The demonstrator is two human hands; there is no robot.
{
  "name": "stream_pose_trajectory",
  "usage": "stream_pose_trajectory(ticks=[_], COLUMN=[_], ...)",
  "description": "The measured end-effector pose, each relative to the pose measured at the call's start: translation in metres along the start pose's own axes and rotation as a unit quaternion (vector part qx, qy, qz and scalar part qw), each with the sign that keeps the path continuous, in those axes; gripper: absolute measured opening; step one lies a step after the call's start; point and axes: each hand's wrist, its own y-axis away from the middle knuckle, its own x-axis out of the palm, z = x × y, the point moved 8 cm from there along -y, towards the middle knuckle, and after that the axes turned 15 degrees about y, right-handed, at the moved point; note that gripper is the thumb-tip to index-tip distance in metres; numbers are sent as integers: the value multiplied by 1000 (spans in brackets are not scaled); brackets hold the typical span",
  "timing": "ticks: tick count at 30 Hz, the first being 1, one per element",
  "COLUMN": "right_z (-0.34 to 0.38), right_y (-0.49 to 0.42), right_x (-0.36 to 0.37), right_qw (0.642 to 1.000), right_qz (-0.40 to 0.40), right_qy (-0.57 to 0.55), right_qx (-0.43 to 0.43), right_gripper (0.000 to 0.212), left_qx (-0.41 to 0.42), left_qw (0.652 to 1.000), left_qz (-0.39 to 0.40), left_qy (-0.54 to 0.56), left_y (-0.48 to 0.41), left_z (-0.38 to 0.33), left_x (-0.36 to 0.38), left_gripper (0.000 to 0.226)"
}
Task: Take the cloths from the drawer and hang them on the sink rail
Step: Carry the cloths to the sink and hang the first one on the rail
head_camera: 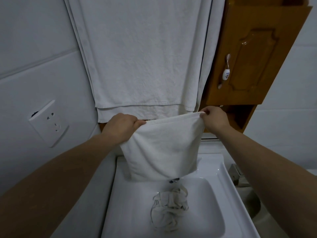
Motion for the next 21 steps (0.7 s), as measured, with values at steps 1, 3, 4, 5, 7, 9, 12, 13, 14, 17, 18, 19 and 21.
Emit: stream_pose_trajectory(ticks=[1,3,4,5,7,9,12,13,14,17,18,19,21], right_z=[-1,-4,-4,-2,9,30,60,68,74,93,98,102,108], right_y=[0,0,1,3,10,20,34,37,40,49,52,55,59], right_x=[1,4,5,6,9,12,17,19,21,28,30,31,31], right_qw=[1000,999,999,998,999,998,994,991,987,980,979,979,981], right_qz=[2,10,12,13,13,10,13,21,31,59,63,62,45], right_qy=[-11,-34,-39,-41,-42,-48,-88,-114,-139,-165,-166,-163,-149], right_qx=[10,31,36,34,6,-32,-67,-71,-74,-91,-98,-105,-117], right_gripper=[18,15,13,12,16,21,21,19,18,18,20,21,21], left_qx=[8,19,19,14,-8,-31,-37,-34,-36,-113,-151,-186,-220], left_qw=[1000,1000,1000,1000,999,995,991,991,988,946,914,879,833], left_qz=[3,10,8,2,-16,-14,16,13,1,-52,-63,-64,-54], left_qy=[-2,1,5,11,44,93,125,133,153,300,371,434,505], left_y=[-1,-1,-2,-2,-4,-7,-9,-9,-10,-11,-9,-7,-6], left_z=[-2,-5,-6,-6,-6,-9,-26,-33,-39,-37,-36,-36,-38], left_x=[2,6,8,9,10,13,22,23,21,16,19,23,34], left_gripper=[55,52,52,51,50,46,39,41,44,50,51,50,44])
